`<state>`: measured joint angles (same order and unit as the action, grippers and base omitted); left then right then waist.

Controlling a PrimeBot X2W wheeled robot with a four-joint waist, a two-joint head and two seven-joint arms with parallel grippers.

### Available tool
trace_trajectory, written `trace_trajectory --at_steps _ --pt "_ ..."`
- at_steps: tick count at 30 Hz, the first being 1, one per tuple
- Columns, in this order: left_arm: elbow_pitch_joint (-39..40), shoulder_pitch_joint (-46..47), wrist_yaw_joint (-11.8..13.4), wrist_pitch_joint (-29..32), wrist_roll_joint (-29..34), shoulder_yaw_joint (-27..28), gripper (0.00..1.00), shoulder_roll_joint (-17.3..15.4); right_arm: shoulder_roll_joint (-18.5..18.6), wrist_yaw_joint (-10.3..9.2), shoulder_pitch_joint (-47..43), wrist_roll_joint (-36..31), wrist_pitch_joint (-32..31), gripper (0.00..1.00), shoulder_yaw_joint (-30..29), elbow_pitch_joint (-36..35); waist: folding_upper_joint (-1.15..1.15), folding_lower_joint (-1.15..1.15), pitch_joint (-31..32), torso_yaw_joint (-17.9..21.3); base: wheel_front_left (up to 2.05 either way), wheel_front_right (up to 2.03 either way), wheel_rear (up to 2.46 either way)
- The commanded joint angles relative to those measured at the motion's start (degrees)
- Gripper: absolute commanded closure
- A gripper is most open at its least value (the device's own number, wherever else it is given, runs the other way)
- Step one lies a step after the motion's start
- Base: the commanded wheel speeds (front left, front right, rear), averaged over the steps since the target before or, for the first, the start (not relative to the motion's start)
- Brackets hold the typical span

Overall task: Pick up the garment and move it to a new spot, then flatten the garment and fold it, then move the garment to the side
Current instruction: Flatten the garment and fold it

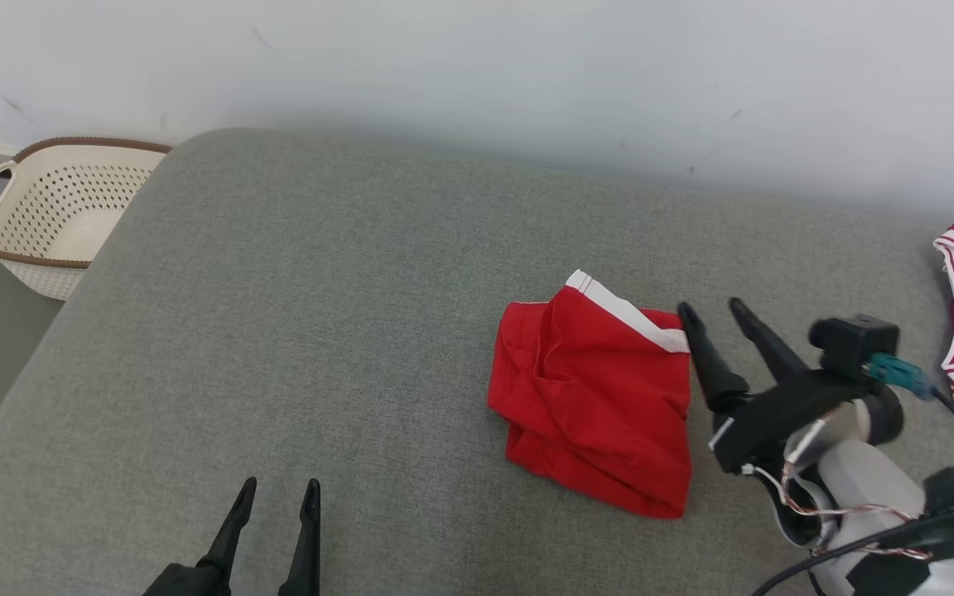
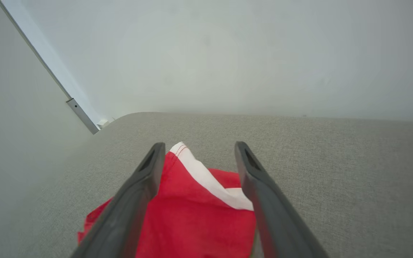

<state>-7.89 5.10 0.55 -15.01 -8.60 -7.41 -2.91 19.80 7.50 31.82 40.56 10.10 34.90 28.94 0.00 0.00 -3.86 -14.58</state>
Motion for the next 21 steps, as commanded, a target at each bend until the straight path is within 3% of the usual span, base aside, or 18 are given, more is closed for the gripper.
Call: trace_trajectory --at_steps 1,4,12,13,14,21 --pt "0.2 -0.4 -0.2 -0.2 0.1 0.3 0.0 0.0 0.4 -0.04 -1.6 -0.8 0.4 0.0 -1.2 -0.5 0.0 0.0 -0.1 0.1 0.0 0.0 0.0" --pt "0.3 -0.4 -0.3 -0.2 0.2 0.4 0.0 0.0 1.3 -0.04 -3.9 -3.4 0.6 0.0 -4.2 -0.9 0.0 0.0 -0.2 0.2 0.0 0.0 0.0" --pt "0.5 -0.2 -0.3 -0.2 0.2 0.4 0.0 0.0 -1.1 -0.04 -8.5 -7.9 0.2 0.0 -8.4 -2.0 0.0 0.0 -0.5 0.1 0.0 0.0 0.0" --pt "0.6 -0.2 -0.3 -0.2 0.2 0.4 0.0 0.0 -1.4 -0.04 -9.0 -8.6 0.1 0.17 -8.9 -1.9 0.0 0.0 -0.5 0.1 0.0 0.0 0.0" --pt "0.6 -0.2 -0.3 -0.2 0.1 0.3 0.0 0.0 -2.2 -0.04 -9.5 -10.0 0.4 1.0 -9.7 -1.7 0.0 0.0 -0.7 0.0 0.0 0.0 0.0" --pt "0.6 0.5 -0.3 -0.2 0.0 -0.4 0.0 0.0 -5.1 -0.04 -9.7 -13.5 0.9 1.0 -10.6 1.4 0.0 0.0 -1.3 -0.6 0.0 0.0 0.0"
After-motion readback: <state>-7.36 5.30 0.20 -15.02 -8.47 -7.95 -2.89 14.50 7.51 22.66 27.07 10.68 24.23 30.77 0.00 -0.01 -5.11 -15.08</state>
